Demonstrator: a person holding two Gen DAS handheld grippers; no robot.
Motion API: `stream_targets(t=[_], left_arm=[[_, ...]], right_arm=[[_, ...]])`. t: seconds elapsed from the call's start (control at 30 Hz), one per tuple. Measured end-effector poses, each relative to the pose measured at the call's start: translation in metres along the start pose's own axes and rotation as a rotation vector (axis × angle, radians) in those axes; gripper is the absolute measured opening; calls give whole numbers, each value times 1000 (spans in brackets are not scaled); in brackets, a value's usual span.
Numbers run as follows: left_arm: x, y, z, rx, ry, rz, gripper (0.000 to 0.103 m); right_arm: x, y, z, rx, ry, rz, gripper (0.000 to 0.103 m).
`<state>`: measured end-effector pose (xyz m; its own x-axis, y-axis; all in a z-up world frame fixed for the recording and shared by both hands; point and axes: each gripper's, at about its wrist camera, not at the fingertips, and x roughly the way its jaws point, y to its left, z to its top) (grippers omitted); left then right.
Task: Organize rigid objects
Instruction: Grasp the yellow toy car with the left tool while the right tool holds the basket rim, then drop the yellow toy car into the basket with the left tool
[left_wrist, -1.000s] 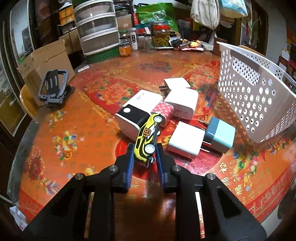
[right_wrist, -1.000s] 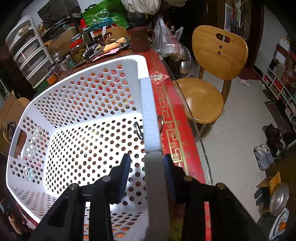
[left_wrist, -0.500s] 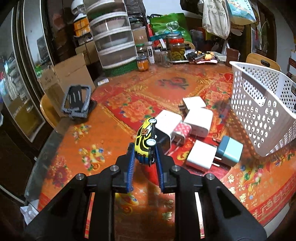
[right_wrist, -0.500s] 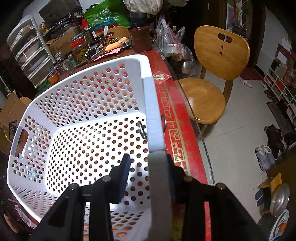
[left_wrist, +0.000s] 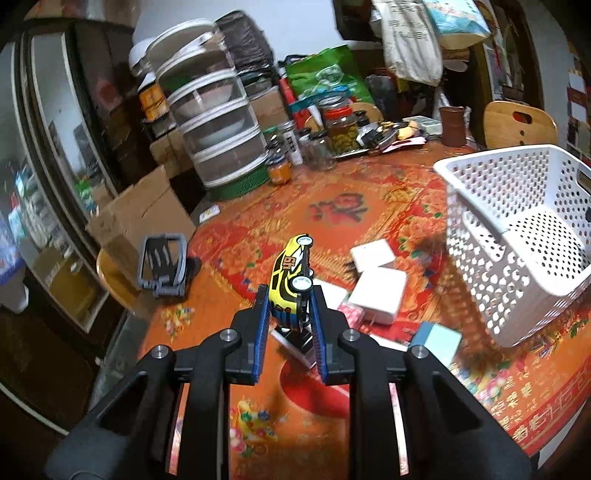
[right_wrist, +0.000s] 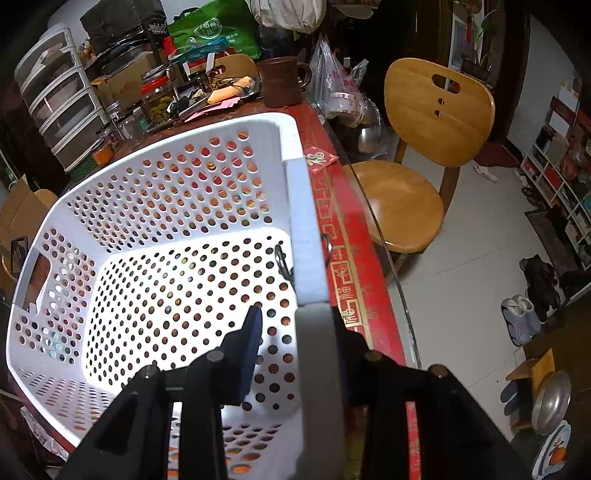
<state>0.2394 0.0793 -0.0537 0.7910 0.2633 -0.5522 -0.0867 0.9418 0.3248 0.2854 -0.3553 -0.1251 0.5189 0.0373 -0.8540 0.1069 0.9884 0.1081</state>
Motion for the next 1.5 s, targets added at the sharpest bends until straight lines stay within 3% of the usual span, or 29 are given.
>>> stream_targets(t=[0.43, 0.83, 1.27, 1.4, 1.5], left_arm=[[-12, -64, 61, 126, -69, -37, 19], [2, -144, 113, 233, -22, -259, 19], [60, -190, 100, 345, 146, -301, 19], [65, -197, 97, 361, 166, -311, 20], [66, -194, 97, 345, 163, -337, 26]], right_arm=[[0, -1, 0, -4, 1, -7, 33], [1, -2, -1, 3, 3, 3, 33], [0, -1, -2, 3, 10, 4, 33], [1, -1, -2, 3, 10, 5, 33], [1, 0, -2, 3, 11, 5, 33]])
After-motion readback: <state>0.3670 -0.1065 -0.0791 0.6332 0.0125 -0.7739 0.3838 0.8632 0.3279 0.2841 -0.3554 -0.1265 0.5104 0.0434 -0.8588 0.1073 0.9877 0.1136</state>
